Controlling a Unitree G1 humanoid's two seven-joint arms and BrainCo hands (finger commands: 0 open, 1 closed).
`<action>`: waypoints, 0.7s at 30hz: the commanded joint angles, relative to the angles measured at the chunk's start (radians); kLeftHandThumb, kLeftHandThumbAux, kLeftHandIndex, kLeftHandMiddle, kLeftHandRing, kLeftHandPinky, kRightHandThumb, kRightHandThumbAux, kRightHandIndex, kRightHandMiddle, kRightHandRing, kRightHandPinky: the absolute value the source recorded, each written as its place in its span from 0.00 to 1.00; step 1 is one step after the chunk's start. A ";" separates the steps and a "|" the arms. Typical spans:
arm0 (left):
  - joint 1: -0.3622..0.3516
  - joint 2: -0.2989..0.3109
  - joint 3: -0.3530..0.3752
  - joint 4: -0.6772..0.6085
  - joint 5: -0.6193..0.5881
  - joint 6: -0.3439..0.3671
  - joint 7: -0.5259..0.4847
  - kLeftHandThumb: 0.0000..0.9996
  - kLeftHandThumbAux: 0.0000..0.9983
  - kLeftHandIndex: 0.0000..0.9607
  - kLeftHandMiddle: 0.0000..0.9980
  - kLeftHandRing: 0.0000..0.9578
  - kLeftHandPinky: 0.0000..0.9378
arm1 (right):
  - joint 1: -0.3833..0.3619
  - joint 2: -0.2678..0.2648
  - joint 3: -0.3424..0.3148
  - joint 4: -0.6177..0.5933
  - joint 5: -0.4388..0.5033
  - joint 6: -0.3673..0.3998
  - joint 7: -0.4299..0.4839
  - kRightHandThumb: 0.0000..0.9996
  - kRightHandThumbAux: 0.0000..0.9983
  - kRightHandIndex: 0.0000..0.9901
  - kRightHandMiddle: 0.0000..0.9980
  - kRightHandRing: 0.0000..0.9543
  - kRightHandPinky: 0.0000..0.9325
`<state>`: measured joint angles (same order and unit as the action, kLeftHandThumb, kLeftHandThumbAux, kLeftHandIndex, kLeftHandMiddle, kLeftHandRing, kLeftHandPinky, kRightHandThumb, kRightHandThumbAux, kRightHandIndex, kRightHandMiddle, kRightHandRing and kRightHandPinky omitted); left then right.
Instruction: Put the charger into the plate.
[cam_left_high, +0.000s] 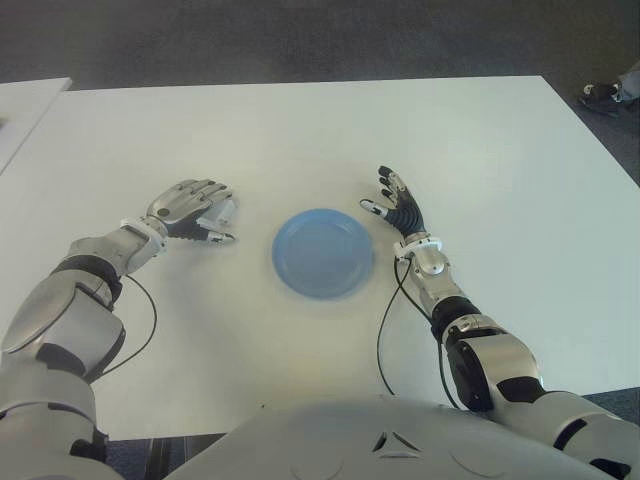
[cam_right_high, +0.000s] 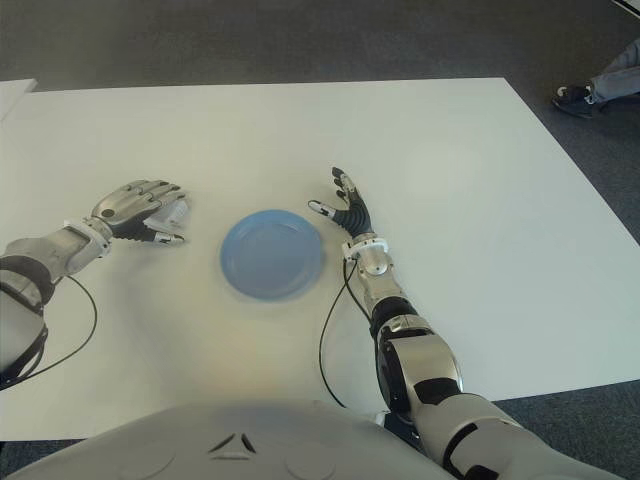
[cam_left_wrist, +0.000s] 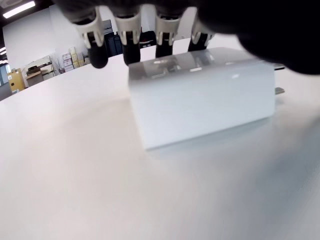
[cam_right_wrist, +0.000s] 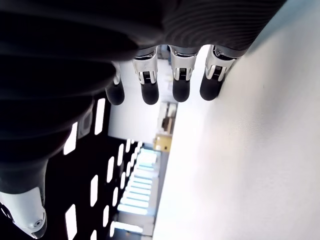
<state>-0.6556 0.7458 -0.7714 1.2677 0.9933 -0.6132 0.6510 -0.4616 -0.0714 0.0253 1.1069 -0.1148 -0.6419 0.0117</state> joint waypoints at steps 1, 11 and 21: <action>-0.022 -0.009 -0.026 0.021 0.030 0.023 -0.023 0.45 0.13 0.00 0.00 0.00 0.00 | 0.078 0.007 0.016 0.045 -0.015 0.043 0.017 0.10 0.65 0.00 0.04 0.04 0.07; -0.025 -0.010 -0.025 0.038 0.010 0.025 -0.039 0.47 0.14 0.00 0.00 0.00 0.00 | 0.085 0.005 0.020 0.039 -0.012 0.039 0.019 0.11 0.64 0.01 0.03 0.03 0.07; -0.017 -0.034 -0.007 0.055 -0.016 0.043 -0.083 0.48 0.14 0.00 0.00 0.00 0.00 | 0.091 0.001 0.022 0.037 -0.012 0.032 0.016 0.11 0.64 0.01 0.03 0.03 0.07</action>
<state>-0.6851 0.7342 -0.7858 1.3056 0.9878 -0.5776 0.6146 -0.4492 -0.0800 0.0371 1.0947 -0.1152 -0.6512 0.0139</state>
